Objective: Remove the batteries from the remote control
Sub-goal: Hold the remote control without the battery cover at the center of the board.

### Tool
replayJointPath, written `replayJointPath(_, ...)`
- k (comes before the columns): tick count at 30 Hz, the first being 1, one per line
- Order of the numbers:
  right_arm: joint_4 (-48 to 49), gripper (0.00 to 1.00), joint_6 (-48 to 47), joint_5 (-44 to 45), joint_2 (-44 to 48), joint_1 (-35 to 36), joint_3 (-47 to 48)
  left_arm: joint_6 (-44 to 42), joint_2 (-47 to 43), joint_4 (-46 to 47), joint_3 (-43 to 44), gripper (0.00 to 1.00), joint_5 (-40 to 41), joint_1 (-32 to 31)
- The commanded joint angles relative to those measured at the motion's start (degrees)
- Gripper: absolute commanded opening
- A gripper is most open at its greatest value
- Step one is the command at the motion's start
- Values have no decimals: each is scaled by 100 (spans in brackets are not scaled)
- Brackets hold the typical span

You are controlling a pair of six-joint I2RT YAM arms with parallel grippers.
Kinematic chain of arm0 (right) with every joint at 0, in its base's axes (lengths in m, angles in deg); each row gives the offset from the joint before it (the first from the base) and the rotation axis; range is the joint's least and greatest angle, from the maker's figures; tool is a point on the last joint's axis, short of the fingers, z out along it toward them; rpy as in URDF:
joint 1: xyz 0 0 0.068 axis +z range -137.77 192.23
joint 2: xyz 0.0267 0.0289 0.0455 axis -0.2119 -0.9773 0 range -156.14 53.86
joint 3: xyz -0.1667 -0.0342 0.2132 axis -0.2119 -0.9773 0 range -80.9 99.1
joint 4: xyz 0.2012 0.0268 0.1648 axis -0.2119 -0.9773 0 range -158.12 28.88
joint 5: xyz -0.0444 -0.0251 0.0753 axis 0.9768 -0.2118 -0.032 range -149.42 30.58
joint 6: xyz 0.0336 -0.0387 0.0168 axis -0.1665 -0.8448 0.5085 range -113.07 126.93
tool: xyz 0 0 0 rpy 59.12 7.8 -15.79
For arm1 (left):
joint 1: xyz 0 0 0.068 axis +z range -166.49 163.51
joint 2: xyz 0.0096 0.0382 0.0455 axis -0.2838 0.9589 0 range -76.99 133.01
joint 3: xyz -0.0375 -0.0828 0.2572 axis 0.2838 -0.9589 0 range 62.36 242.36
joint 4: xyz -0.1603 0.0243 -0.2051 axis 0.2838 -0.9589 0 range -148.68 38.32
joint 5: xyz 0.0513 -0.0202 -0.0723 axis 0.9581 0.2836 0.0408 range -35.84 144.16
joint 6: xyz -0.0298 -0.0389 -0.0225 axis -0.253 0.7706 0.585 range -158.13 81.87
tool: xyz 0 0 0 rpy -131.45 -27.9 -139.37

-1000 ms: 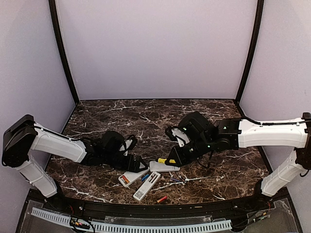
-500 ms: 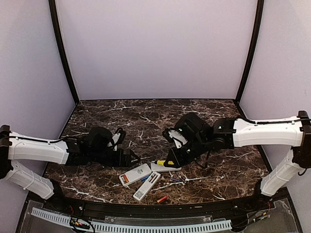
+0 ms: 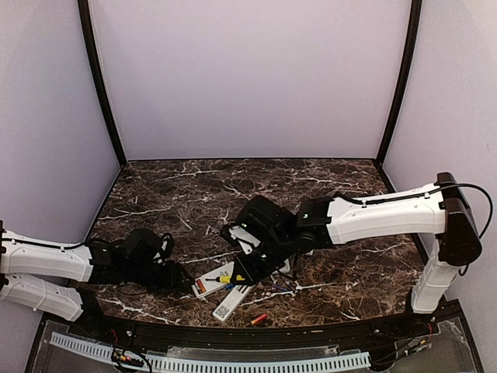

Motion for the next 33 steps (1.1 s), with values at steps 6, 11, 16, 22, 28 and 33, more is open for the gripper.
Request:
replayJointPath(6, -376, 0, -174, 246, -526, 254, 577, 309, -9, 283, -201, 37, -151, -13)
replayJointPath(11, -569, 0, -224, 457, -645, 316, 751, 293, 144, 328, -207, 32, -211, -24)
replayJointPath(16, -624, 0, -217, 462, -727, 326, 805, 292, 297, 408, -200, 27, -246, -22)
replayJointPath(22, -652, 0, -169, 381, -805, 322, 818, 291, 388, 558, -190, 22, -274, -19)
replayJointPath(28, -691, 0, -137, 338, -894, 336, 866, 283, 487, 641, -208, 16, -321, -23)
replayJointPath(33, -714, 0, -105, 322, -973, 338, 914, 274, 625, 749, -212, 13, -375, -25)
